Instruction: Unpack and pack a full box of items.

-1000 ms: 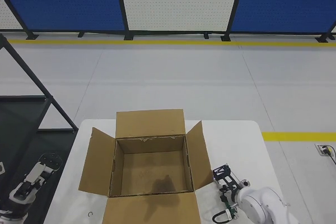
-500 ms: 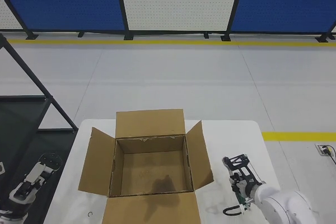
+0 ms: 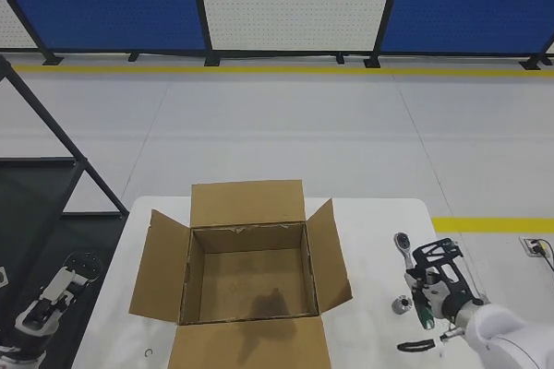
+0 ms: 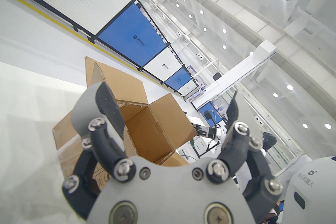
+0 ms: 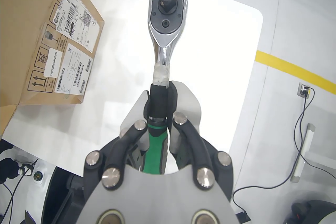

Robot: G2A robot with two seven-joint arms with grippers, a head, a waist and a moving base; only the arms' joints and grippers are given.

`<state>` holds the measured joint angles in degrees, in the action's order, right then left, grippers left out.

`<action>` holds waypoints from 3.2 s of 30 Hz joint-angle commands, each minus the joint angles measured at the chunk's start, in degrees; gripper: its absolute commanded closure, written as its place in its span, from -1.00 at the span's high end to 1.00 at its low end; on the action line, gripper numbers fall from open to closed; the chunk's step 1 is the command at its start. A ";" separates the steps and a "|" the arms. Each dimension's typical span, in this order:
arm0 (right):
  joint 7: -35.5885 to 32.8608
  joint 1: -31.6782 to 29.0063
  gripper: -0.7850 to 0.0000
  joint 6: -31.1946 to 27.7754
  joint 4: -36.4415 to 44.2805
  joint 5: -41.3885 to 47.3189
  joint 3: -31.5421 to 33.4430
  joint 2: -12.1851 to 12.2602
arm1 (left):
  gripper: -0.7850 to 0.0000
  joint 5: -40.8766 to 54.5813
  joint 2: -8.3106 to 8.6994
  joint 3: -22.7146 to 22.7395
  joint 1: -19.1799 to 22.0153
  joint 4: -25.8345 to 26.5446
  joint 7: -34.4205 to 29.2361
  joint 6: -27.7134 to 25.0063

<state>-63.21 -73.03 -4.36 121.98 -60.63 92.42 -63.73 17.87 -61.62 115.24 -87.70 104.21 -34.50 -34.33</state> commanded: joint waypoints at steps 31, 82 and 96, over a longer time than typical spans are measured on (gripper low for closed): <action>3.06 36.06 -1.00 -10.31 -6.18 1.16 -29.45 -2.64 | 1.00 0.37 -0.07 2.57 -2.26 -0.35 3.22 0.13; 19.92 58.36 -1.00 -16.51 -62.77 18.46 -67.10 -20.88 | 1.00 1.07 -0.05 3.86 -2.37 -1.02 3.98 -0.33; 19.75 62.21 -1.00 -15.56 -81.94 19.82 -73.07 -31.22 | 1.00 1.07 -0.05 3.86 -2.37 -1.02 3.98 -0.33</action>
<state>-42.85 -11.06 -20.09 41.02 -40.57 19.62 -94.41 18.94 -61.66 119.11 -90.07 103.19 -30.52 -34.66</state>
